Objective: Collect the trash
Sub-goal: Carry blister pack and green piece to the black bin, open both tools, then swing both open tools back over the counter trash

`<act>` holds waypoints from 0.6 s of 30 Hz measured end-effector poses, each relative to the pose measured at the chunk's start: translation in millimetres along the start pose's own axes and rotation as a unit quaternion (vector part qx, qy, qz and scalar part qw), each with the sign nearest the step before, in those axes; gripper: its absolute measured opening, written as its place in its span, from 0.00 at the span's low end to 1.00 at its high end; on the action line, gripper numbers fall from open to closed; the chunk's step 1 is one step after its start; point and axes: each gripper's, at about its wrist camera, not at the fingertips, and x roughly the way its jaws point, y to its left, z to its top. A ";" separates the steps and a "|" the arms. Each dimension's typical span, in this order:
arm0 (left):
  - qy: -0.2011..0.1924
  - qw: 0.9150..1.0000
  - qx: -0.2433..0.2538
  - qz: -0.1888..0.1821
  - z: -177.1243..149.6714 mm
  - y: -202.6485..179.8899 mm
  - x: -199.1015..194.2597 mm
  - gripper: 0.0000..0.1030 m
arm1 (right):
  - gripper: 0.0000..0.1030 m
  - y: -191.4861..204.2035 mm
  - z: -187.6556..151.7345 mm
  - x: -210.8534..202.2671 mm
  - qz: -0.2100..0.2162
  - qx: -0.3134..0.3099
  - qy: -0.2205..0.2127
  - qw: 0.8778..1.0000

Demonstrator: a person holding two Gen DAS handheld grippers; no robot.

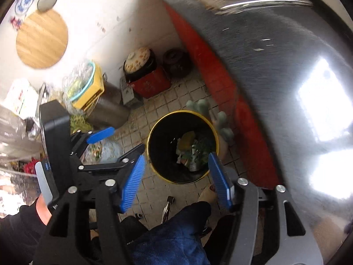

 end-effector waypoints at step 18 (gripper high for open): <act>-0.090 0.930 0.317 -0.164 79.0 -325.7 -99.0 0.87 | 0.66 -226.5 -186.3 -256.5 -0.211 0.255 -0.203 0.922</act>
